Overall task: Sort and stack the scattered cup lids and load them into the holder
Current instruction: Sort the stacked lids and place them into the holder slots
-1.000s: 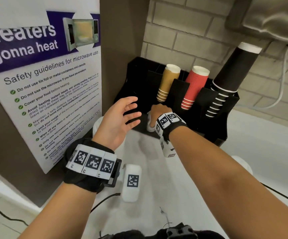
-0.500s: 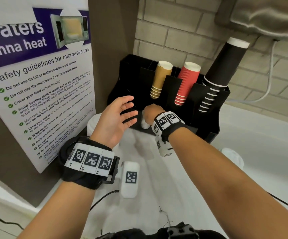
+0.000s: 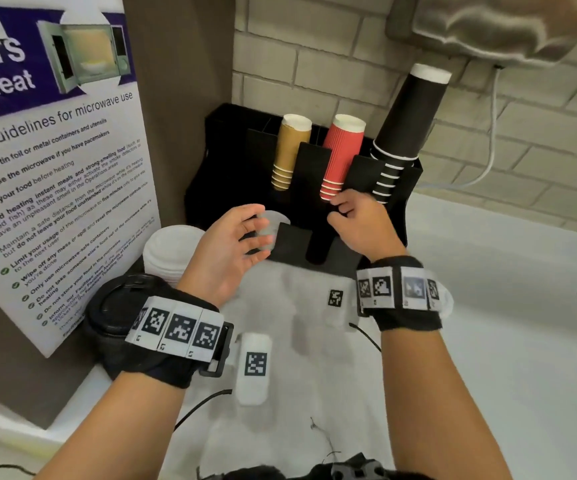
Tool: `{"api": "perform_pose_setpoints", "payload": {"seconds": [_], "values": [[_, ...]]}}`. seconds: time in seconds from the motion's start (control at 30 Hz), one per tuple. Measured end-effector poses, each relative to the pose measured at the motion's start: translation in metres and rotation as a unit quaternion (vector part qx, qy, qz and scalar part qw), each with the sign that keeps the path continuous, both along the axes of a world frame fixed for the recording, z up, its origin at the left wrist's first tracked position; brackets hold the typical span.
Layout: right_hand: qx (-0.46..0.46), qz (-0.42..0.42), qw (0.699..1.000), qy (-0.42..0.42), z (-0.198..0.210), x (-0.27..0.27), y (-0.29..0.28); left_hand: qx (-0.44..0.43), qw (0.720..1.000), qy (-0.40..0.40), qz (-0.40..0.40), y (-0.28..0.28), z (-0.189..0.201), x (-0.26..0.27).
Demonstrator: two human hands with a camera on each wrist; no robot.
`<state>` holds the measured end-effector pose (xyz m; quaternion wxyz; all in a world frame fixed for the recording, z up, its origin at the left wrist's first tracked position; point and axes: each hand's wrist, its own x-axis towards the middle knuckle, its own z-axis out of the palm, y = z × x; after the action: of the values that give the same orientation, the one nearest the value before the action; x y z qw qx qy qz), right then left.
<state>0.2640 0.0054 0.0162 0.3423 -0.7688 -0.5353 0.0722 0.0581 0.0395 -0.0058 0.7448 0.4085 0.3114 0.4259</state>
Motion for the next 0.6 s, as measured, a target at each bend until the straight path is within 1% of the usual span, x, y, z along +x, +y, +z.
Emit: {"api": "perform_pose_setpoints", "payload": {"seconds": [0.07,0.13,0.2,0.27,0.43,0.6], "values": [[0.006,-0.077,0.997,0.016,-0.003,0.027,-0.039,-0.002,1.000,0.011,-0.022,-0.004,-0.005,0.006],[-0.050,-0.152,0.987,0.022,-0.012,0.051,-0.074,-0.006,0.999,0.023,-0.039,-0.008,-0.010,0.011],[-0.127,-0.202,0.971,0.033,-0.023,0.067,-0.100,-0.014,0.998,0.031,-0.049,-0.011,-0.016,0.016],[-0.166,-0.216,0.961,0.050,-0.035,0.074,-0.117,-0.024,0.997,0.039,-0.056,-0.015,-0.023,0.020],[-0.133,-0.207,0.964,0.099,-0.059,0.074,-0.129,-0.033,0.995,0.059,-0.077,-0.025,-0.038,0.031],[-0.114,-0.209,0.965,0.105,-0.069,0.077,-0.125,-0.032,0.994,0.066,-0.085,-0.027,-0.042,0.034]]}}
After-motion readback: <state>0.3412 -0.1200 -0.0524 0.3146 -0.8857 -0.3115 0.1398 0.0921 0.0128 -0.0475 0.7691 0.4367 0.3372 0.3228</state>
